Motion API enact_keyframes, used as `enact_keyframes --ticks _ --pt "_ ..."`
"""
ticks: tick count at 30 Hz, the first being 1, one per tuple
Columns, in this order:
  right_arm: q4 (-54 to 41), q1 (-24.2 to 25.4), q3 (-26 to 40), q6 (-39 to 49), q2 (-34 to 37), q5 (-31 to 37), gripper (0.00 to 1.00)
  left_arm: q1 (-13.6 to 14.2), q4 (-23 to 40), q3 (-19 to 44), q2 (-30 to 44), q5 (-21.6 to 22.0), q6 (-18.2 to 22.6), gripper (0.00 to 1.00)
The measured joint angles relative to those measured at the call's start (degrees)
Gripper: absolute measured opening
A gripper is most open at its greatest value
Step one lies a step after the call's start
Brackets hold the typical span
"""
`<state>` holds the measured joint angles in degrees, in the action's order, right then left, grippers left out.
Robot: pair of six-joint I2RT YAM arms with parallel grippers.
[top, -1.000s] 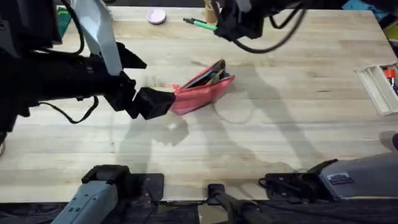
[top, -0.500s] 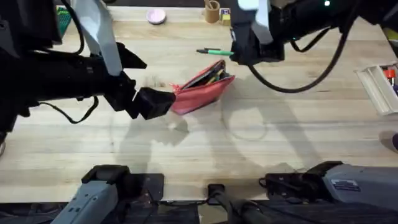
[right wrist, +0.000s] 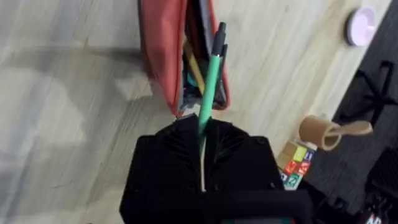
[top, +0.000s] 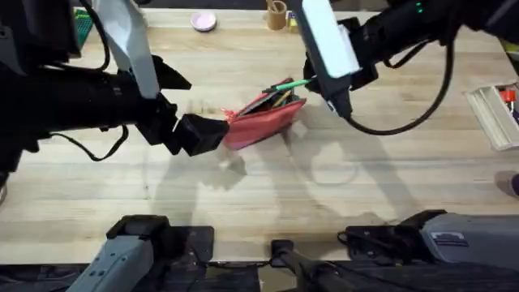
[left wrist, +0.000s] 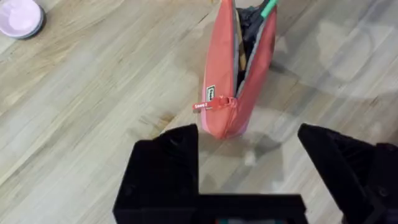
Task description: Unzip the bag, pick up the pens from the table one at a time and place them inside, then zip the bag closed.
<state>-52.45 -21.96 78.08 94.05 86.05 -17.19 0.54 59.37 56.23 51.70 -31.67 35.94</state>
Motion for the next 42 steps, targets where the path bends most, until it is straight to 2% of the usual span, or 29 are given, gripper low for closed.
enact_keyframes --ticks 12,31,42 --pt "-0.3 -0.6 0.0 6.7 5.2 0.0 0.032 0.0 0.0 0.0 0.0 0.0 0.0 0.995" --pt "3.6 -1.0 0.0 7.2 10.3 0.0 0.032 0.0 0.0 0.0 0.0 0.0 0.0 0.994" --pt "8.4 -4.0 0.0 7.2 15.4 0.0 0.032 0.0 0.0 0.0 0.0 0.0 0.0 0.994"
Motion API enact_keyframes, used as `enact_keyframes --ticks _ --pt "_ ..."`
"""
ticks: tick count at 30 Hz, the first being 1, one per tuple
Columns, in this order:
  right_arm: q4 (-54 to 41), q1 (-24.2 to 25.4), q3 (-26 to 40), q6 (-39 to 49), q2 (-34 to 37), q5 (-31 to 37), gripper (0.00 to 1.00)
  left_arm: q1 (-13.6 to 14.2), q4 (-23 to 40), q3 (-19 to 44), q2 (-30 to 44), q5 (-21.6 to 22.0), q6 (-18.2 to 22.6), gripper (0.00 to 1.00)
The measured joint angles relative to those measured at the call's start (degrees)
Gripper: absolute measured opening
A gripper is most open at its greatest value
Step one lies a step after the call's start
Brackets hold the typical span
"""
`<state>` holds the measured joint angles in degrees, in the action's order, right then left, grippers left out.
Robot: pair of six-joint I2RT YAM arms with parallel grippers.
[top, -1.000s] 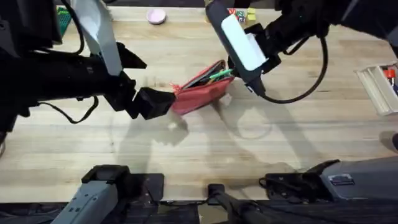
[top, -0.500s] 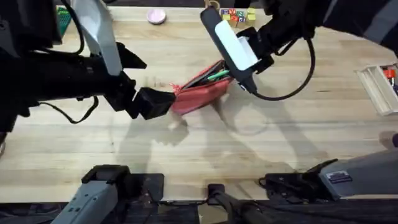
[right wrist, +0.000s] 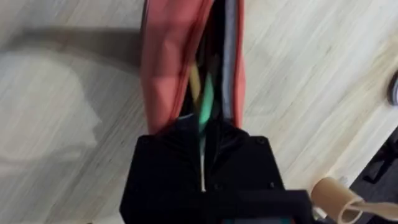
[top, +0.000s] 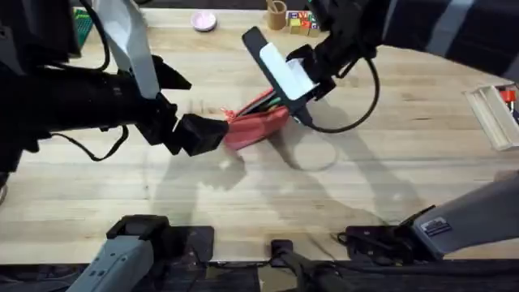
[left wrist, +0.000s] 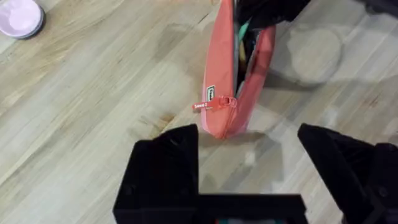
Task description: Unzip the bag, pick up the pens from the table one at a time and place them inside, then zip the bag closed.
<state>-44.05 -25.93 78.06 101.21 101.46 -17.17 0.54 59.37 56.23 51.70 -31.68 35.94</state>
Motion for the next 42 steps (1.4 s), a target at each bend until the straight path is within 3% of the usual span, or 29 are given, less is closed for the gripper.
enact_keyframes --ticks 10,17,22,25,31,42 --pt "2.9 -4.5 0.0 -0.3 3.0 0.4 0.032 0.0 0.0 0.0 0.0 0.0 0.0 0.993" --pt "2.9 -4.6 0.0 -0.4 3.0 0.4 0.035 0.0 0.0 0.0 0.0 0.0 0.0 0.995" --pt "2.8 -4.6 0.0 -0.4 3.0 0.4 0.092 0.0 0.0 0.0 0.0 0.0 0.0 0.994" --pt "2.9 -4.6 0.0 -0.5 3.0 0.4 0.163 0.0 0.0 0.0 0.0 0.0 0.0 0.994" --pt "2.8 -4.7 0.2 -0.6 3.3 0.2 0.958 0.0 0.0 0.0 0.0 0.0 0.0 0.994" --pt "2.9 -4.7 0.2 -0.7 3.3 0.2 0.997 0.0 0.0 0.0 0.0 0.0 0.0 0.995"
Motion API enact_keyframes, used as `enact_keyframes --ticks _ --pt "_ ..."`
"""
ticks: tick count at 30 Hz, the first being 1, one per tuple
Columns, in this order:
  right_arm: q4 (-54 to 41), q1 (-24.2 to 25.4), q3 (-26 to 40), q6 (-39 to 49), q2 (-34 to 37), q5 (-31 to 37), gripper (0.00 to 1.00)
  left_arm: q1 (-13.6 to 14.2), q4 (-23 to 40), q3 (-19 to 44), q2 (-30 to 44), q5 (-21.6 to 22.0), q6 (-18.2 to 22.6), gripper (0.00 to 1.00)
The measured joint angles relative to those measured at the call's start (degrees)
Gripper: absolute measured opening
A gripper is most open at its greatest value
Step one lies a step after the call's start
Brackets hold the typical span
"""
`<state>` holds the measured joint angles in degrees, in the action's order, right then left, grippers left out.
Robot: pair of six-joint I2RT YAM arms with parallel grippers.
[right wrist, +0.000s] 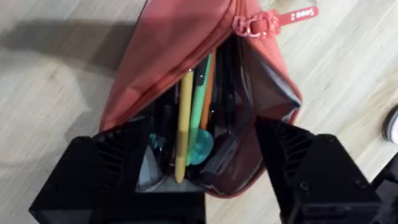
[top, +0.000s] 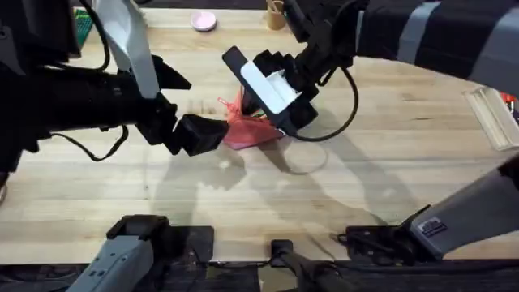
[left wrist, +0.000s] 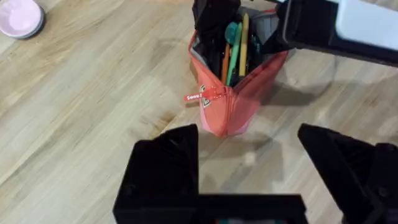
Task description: Unzip the bag, pick up the pens from the table one at a time and place them inside, then zip the bag closed.
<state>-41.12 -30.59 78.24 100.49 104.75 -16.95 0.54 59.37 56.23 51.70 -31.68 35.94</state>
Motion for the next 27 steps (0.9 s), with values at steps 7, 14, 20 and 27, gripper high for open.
enact_keyframes --ticks 7,14,20,27 --pt "0.0 0.0 0.0 -0.1 0.0 0.0 0.996 0.0 0.0 0.0 0.0 0.0 0.0 0.995" --pt "-0.8 1.2 0.0 -4.5 -1.4 -0.7 0.996 0.0 0.0 0.0 0.0 0.0 0.0 0.994" --pt "-4.0 2.4 0.0 -7.3 -5.9 -1.6 0.996 0.0 0.0 0.0 0.0 0.0 0.0 0.995" --pt "-6.3 3.8 -0.1 -9.3 -11.0 -2.0 0.996 0.0 -0.1 0.0 0.0 0.0 0.0 0.995"
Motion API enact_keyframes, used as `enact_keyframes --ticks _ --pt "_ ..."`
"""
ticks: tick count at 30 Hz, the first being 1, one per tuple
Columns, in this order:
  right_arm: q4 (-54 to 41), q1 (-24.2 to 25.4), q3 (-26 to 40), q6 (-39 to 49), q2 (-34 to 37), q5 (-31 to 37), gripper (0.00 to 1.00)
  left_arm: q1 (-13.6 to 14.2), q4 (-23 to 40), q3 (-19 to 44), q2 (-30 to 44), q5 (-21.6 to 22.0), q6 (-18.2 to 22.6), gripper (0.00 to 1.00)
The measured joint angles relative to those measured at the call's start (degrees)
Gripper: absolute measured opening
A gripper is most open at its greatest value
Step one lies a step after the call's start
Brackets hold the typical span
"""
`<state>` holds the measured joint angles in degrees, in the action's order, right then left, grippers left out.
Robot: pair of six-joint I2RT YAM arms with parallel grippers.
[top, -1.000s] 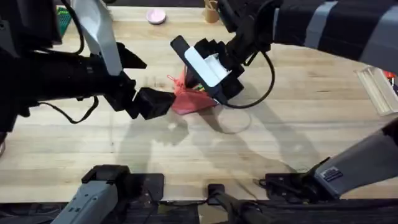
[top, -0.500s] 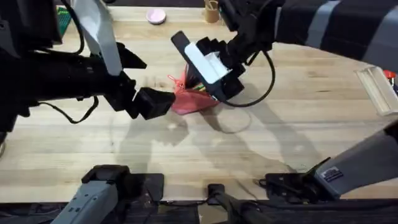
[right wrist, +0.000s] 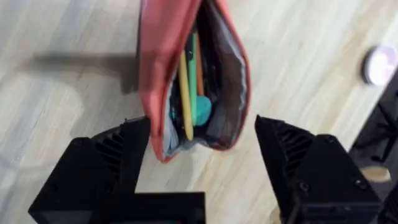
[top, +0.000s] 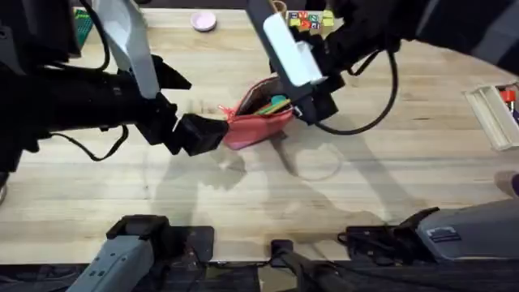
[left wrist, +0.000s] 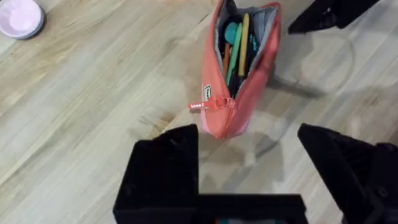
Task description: Unzip the bag, pick up the pens from the table one at a time and place them inside, then zip the bag closed.
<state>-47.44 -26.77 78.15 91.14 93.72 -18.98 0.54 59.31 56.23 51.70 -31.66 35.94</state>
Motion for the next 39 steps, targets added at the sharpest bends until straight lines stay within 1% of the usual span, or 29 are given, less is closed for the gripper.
enact_keyframes --ticks 5,13,17,18,20,22,24,26,28,30,33,36,39 --pt "0.0 1.1 0.0 -4.4 -3.1 0.0 0.996 0.0 0.0 0.0 0.0 0.1 0.0 0.994" --pt "-0.2 1.2 0.0 -16.9 -6.9 0.0 0.996 0.0 -0.2 0.0 0.0 2.0 0.1 0.995" --pt "-0.2 1.2 0.0 -21.5 -7.2 0.5 0.996 -0.4 -0.2 0.0 0.0 2.1 2.4 0.995" --pt "-0.2 1.2 0.0 -22.1 -7.1 0.9 0.996 -1.0 -0.2 0.0 0.0 1.6 3.4 0.995" --pt "-0.2 1.2 0.0 -23.1 -7.1 1.3 0.996 -3.0 -0.2 0.0 0.0 0.4 5.5 0.995" --pt "-0.2 1.2 0.0 -23.7 -7.2 1.6 0.996 -6.7 0.1 0.0 0.0 -1.8 8.2 0.995" --pt "-0.2 1.2 0.0 -24.1 -7.1 1.8 0.997 -11.3 1.3 0.0 0.0 -5.2 12.0 0.995" --pt "-0.2 1.2 0.0 -24.3 -7.1 1.8 0.996 -15.9 3.7 0.0 0.0 -9.4 17.4 0.995" --pt "-0.2 1.2 0.0 -24.5 -7.1 2.0 0.996 -19.1 7.0 0.0 0.1 -13.0 23.4 0.995" --pt "-0.2 1.2 0.0 -24.6 -7.1 2.6 0.997 -21.4 10.8 0.0 0.7 -15.8 30.2 0.995" --pt "0.0 1.2 0.0 -24.8 -7.1 3.4 0.996 -23.7 13.3 0.0 2.8 -18.6 38.1 0.995" --pt "0.3 1.2 0.0 -24.8 -7.1 4.0 0.997 -25.6 13.4 -0.8 6.3 -21.6 44.5 0.993" --pt "0.5 1.2 0.0 -24.9 -7.1 4.4 0.997 -26.5 13.4 -1.9 10.5 -23.9 49.5 0.994"
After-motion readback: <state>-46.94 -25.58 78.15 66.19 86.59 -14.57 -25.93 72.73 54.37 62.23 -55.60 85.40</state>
